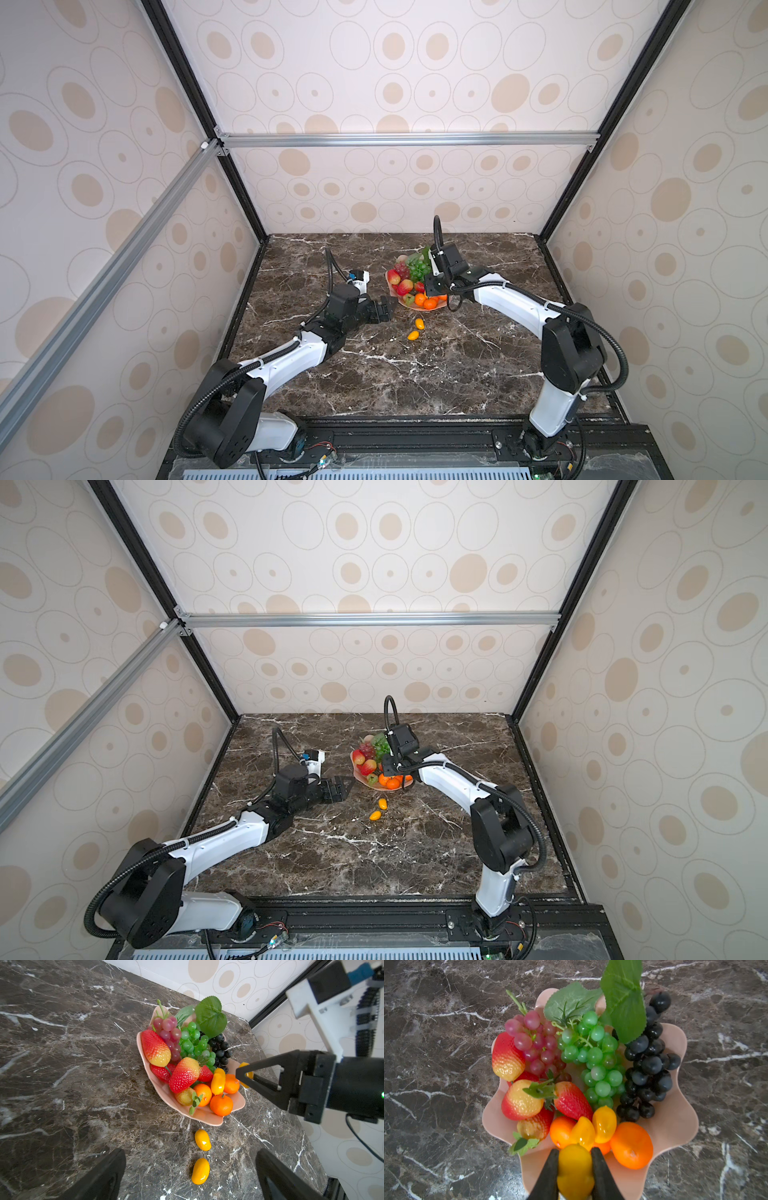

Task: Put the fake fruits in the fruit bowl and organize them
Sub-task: 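Lift the yellow fruit and carry it over the pink bowl, then release the yellow fruit into the bowl and swing the right gripper back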

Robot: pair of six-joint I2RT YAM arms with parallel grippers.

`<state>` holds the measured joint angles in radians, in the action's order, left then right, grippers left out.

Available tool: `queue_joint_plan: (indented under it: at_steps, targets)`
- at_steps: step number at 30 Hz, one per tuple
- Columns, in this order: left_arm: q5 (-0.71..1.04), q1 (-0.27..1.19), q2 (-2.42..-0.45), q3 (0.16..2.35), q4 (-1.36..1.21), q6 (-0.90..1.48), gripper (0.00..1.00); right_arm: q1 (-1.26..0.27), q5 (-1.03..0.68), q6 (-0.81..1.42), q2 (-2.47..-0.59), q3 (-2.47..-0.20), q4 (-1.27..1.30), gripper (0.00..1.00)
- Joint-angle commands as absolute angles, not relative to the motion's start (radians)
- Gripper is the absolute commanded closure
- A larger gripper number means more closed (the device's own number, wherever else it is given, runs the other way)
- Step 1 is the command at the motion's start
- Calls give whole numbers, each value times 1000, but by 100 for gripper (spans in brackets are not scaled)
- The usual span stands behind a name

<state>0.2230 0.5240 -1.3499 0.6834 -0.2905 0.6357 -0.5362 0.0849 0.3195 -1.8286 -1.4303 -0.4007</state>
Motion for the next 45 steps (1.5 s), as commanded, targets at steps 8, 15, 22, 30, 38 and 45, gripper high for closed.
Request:
queue_joint_plan:
  at_steps: [8,15,22,30,38,45]
  targets:
    - [197,536,-1397,787,-244,629,2,-485,70,253,-2024,-1670,-533,77]
    - [194,546,-1398,792,-234,629,2,-483,33,242,-2107,-1767,-596,75]
    - [191,547,-1388,780,-232,632,2,-483,28,238,-2134,-1798,-621,67]
    - [190,547,-1371,772,-228,624,2,-482,19,235,-2093,-1806,-626,52]
    - [162,569,-1279,719,-197,564,2,-498,-5,261,-1863,-1567,-496,49]
    - [138,593,-1163,646,-151,525,2,-593,81,310,-1643,-1274,-410,49]
